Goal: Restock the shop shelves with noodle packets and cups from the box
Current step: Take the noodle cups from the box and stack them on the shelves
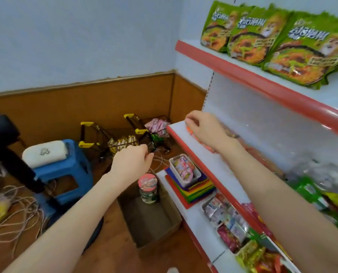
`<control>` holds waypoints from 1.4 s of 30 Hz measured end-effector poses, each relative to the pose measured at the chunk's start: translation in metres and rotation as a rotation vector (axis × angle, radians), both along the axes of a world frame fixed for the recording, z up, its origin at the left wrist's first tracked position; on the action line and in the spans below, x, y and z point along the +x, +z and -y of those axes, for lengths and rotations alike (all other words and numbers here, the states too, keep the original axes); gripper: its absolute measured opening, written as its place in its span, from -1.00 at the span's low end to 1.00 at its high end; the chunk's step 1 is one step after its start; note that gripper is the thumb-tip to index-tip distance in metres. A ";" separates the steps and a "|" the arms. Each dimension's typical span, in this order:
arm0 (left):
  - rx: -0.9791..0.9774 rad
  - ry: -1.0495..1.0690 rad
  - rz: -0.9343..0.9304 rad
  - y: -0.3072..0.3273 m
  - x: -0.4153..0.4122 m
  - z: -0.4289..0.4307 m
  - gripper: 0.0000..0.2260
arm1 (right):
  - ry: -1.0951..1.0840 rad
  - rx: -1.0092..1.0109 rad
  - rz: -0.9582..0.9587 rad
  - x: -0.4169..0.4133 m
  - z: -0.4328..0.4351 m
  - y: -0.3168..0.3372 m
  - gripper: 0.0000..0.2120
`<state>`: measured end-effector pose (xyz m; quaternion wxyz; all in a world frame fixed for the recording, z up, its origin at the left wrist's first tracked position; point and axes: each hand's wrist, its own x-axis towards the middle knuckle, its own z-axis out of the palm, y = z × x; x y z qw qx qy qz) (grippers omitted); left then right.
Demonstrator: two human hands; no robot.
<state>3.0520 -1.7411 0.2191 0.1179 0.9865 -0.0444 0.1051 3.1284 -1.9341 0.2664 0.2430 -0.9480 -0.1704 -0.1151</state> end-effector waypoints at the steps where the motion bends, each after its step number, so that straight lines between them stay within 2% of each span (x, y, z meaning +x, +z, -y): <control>1: -0.001 0.020 -0.035 -0.015 0.003 -0.008 -0.74 | 0.004 0.002 -0.037 0.006 -0.006 -0.016 -0.79; 13: -0.124 0.207 -0.449 -0.178 0.101 -0.063 -0.76 | -0.110 -0.011 -0.507 0.113 -0.039 -0.217 -0.74; 18: -0.253 0.267 -0.558 -0.247 0.143 -0.071 -0.76 | -0.189 0.062 -0.694 0.146 -0.048 -0.296 -0.71; 22: -0.273 0.273 -0.609 -0.315 0.172 -0.083 -0.77 | -0.275 0.099 -0.842 0.164 -0.056 -0.376 -0.68; 29: -0.233 0.248 -0.634 -0.463 0.216 -0.111 -0.75 | -0.368 0.079 -0.913 0.188 -0.076 -0.538 -0.77; 32: -0.234 0.231 -0.652 -0.522 0.228 -0.116 -0.74 | -0.433 0.067 -0.948 0.197 -0.085 -0.605 -0.70; 36: -0.260 0.228 -0.664 -0.584 0.239 -0.119 -0.73 | -0.540 0.078 -0.987 0.211 -0.101 -0.666 -0.54; 42: -0.293 0.192 -0.630 -0.639 0.251 -0.127 -0.73 | -0.670 0.279 -0.962 0.230 -0.127 -0.717 -0.50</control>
